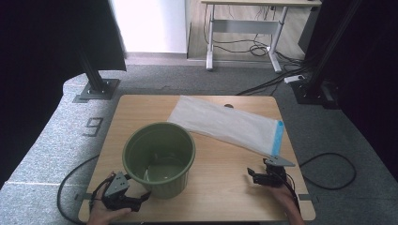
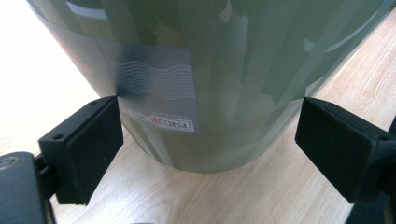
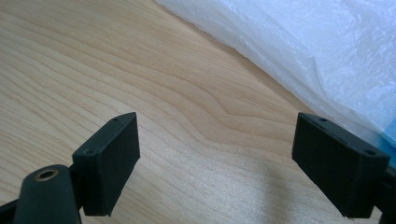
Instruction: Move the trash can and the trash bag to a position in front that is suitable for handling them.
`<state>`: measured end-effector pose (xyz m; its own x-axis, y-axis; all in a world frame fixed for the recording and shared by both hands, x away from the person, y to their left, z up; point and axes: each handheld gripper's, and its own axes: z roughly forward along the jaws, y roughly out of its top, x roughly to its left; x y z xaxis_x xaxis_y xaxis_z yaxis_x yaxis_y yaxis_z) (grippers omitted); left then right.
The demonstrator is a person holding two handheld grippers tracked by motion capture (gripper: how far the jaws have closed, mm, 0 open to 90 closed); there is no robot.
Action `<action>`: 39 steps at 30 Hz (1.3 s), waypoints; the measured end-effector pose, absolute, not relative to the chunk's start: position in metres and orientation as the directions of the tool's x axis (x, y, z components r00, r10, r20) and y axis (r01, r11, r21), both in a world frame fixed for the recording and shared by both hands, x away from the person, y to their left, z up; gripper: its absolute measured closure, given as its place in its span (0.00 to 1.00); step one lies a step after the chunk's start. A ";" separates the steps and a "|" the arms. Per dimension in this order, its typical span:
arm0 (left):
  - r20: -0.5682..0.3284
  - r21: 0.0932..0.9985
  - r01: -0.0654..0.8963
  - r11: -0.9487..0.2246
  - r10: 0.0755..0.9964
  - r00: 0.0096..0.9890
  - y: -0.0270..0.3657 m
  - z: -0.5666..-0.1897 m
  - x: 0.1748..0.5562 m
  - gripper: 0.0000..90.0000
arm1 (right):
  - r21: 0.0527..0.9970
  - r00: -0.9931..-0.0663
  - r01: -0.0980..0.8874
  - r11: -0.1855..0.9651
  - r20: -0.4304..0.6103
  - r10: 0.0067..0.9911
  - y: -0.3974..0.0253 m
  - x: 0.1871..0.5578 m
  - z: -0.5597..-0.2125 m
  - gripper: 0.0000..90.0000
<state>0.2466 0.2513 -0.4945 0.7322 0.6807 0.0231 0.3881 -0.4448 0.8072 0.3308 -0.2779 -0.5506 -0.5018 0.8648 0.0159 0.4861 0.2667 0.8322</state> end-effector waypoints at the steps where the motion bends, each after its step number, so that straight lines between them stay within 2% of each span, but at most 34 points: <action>1: 0.023 0.806 0.387 -0.449 0.676 0.737 0.249 -0.494 0.249 0.09 | 0.833 -0.503 0.484 0.269 0.013 0.864 -0.278 0.330 -0.550 0.16; 8: 0.023 0.807 0.364 -0.466 0.640 0.768 0.222 -0.493 0.273 0.11 | 0.841 -0.505 0.470 0.268 0.008 0.863 -0.281 0.316 -0.550 0.16; 13: 0.060 0.792 0.344 -0.504 0.625 0.778 0.200 -0.494 0.288 0.11 | 0.844 -0.491 0.474 0.253 0.015 0.871 -0.285 0.301 -0.550 0.16; 19: 0.047 0.793 0.351 -0.498 0.625 0.780 0.185 -0.494 0.304 0.11 | 0.840 -0.478 0.480 0.251 0.010 0.879 -0.285 0.299 -0.550 0.16; 27: 0.081 0.774 0.357 -0.523 0.641 0.763 0.160 -0.490 0.323 0.11 | 0.837 -0.477 0.493 0.237 0.033 0.878 -0.286 0.299 -0.550 0.16; 31: 0.063 0.779 0.372 -0.504 0.654 0.754 0.151 -0.492 0.330 0.11 | 0.823 -0.488 0.514 0.240 0.050 0.872 -0.287 0.302 -0.551 0.15; 39: 0.105 0.780 0.386 -0.493 0.711 0.696 0.152 -0.488 0.328 0.12 | 0.813 -0.488 0.533 0.236 0.067 0.870 -0.287 0.303 -0.552 0.15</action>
